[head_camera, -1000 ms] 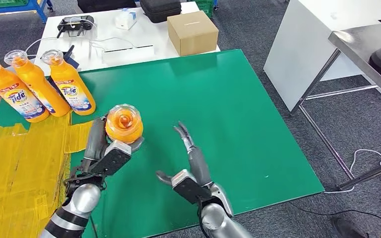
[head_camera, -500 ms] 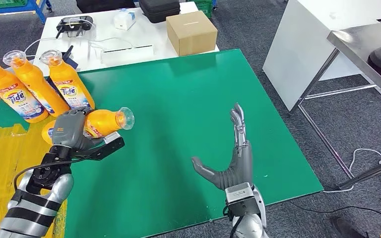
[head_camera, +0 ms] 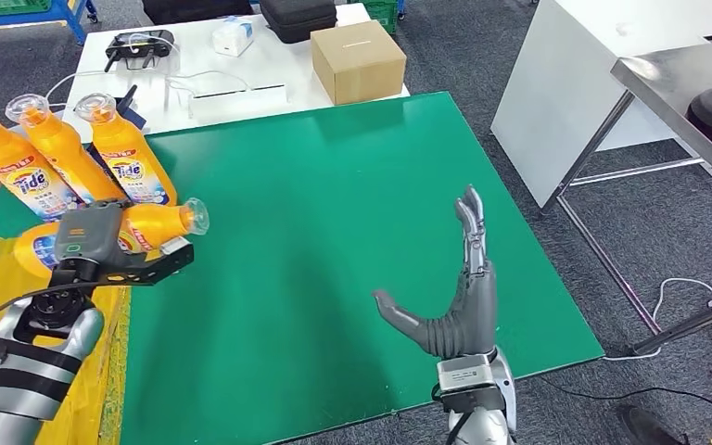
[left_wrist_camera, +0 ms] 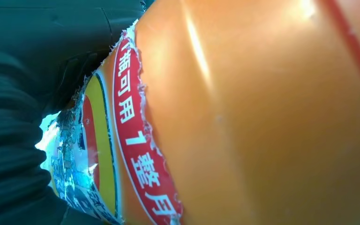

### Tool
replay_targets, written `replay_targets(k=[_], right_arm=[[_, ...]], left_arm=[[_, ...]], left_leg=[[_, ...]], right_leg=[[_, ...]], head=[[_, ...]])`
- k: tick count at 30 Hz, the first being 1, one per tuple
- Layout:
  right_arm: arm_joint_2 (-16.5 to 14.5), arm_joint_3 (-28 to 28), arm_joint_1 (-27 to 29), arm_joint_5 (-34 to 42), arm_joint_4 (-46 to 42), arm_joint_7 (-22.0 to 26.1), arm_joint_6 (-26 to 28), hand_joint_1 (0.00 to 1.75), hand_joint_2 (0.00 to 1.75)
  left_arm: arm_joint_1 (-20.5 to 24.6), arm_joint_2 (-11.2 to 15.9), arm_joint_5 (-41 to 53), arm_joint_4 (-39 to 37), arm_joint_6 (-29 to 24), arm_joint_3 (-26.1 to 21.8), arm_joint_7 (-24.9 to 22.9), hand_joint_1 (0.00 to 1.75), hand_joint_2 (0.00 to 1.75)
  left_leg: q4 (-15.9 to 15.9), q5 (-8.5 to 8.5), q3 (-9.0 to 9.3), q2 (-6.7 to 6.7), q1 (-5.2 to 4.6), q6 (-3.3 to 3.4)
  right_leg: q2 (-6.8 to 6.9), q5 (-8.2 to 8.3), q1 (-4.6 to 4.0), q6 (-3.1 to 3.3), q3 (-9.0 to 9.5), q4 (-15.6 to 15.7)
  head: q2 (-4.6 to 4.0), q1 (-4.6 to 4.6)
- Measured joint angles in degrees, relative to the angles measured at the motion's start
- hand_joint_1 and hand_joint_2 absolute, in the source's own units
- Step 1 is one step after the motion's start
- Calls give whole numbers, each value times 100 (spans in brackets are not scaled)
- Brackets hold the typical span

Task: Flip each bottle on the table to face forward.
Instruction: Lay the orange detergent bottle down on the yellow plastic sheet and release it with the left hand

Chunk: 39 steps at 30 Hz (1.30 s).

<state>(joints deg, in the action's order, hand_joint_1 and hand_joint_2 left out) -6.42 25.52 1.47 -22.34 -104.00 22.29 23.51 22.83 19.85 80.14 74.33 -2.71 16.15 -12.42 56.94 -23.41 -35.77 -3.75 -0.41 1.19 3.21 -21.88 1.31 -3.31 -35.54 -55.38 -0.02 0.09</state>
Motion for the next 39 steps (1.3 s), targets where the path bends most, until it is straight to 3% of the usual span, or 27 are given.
replay_targets(k=[8,13,17,21,30,39], right_arm=[[87,-155,19,-187,-81,-165,8,0,175],[99,-155,6,-368,-62,-249,-47,0,175],[103,-139,-17,-429,-23,-311,-59,0,175],[112,-131,-24,-440,12,-338,-86,0,175],[128,-102,-64,-450,117,-356,-128,0,175],[141,-99,-81,-410,134,-356,-145,0,175]], left_arm=[[10,118,339,-617,74,-222,-413,175,175],[6,14,503,-1070,-115,-277,-527,175,175],[10,-125,359,-1447,-259,-318,-328,174,175],[11,-247,167,-1673,-285,-363,-138,4,175],[8,-511,63,-1975,-416,-384,-67,0,175],[13,-592,18,-2069,-452,-387,-67,0,175]], left_leg=[[0,0,-3,5,-4,0],[0,-1,-4,7,-6,1],[0,-1,-4,6,-6,1],[0,-1,-4,6,-5,1],[0,-1,-5,7,-6,1],[0,-1,-4,6,-5,1]], right_leg=[[2,-1,4,0,2,0],[2,-1,5,0,1,1],[2,0,5,0,0,1],[2,0,4,0,1,1],[2,0,5,-1,1,1],[2,0,5,-1,1,1]], head=[[0,3],[0,2],[0,2],[0,2],[0,2],[0,2]])
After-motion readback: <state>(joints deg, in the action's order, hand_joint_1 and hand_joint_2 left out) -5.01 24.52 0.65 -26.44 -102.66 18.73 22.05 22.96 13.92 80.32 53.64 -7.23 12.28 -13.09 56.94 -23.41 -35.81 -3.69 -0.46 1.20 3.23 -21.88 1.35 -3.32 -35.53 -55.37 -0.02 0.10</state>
